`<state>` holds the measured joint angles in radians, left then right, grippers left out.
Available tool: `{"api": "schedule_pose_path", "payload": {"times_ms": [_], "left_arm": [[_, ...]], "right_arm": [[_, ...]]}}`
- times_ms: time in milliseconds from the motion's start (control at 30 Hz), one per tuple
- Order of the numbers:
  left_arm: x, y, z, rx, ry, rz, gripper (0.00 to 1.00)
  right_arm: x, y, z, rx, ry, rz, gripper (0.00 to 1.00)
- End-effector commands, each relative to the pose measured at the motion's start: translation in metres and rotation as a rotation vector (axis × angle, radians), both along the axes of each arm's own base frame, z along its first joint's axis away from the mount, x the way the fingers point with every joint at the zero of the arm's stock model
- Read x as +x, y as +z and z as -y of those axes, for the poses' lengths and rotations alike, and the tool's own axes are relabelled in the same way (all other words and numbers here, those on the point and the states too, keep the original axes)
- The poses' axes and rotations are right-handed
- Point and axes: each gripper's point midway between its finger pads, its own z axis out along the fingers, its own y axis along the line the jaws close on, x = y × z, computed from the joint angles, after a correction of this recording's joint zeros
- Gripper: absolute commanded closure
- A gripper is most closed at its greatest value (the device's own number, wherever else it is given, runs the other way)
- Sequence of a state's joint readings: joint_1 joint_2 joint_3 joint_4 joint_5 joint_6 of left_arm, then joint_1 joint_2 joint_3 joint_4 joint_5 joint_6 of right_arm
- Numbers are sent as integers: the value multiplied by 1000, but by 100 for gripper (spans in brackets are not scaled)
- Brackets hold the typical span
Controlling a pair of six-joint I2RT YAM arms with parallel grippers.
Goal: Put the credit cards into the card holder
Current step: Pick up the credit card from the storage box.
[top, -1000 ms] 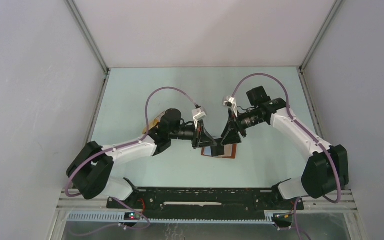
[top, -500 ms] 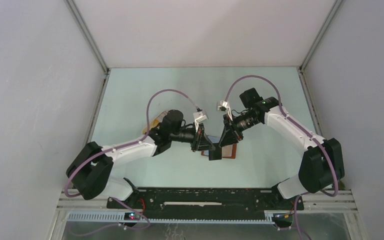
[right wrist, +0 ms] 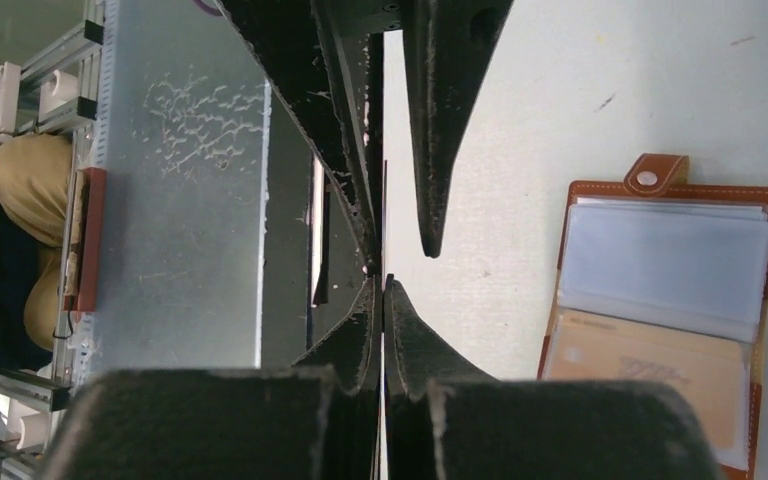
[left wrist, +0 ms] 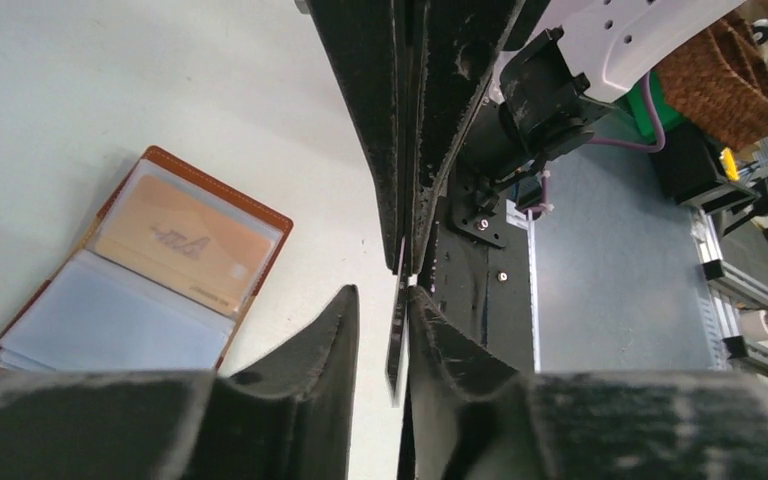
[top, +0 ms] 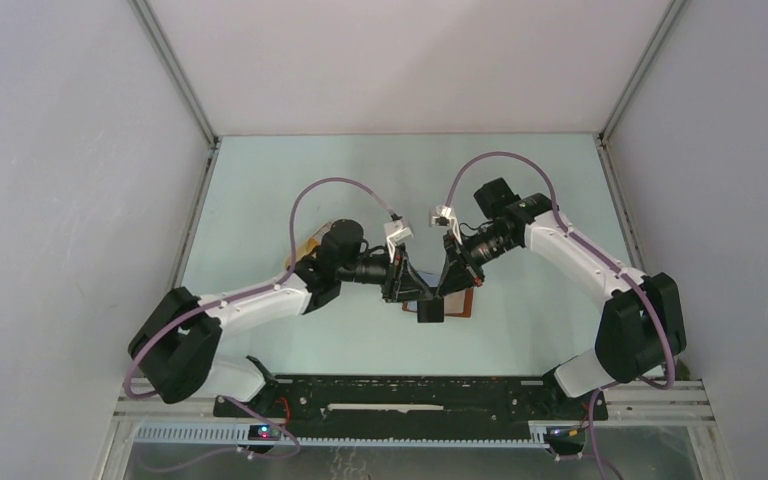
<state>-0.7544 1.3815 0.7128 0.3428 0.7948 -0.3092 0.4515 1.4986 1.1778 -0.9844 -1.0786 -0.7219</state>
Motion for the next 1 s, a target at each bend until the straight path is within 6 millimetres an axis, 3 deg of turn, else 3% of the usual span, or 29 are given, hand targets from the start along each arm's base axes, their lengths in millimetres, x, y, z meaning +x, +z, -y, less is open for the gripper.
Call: {"api": "schedule_pose_path", "payload": {"times_ms": [0, 100, 367, 667, 967], "left_arm": [[1, 39, -2, -123, 49, 84, 63], [-3, 50, -10, -182, 88, 105, 43], [-10, 61, -35, -328, 221, 114, 27], [-10, 56, -26, -361, 201, 28, 30], [-11, 43, -15, -303, 141, -19, 50]], "right_arm": [[-3, 22, -6, 71, 38, 22, 100], [0, 27, -3, 88, 21, 15, 100], [2, 43, 3, 176, -10, -37, 100], [-1, 43, 2, 180, 3, -47, 100], [-6, 34, -1, 139, 38, -30, 100]]}}
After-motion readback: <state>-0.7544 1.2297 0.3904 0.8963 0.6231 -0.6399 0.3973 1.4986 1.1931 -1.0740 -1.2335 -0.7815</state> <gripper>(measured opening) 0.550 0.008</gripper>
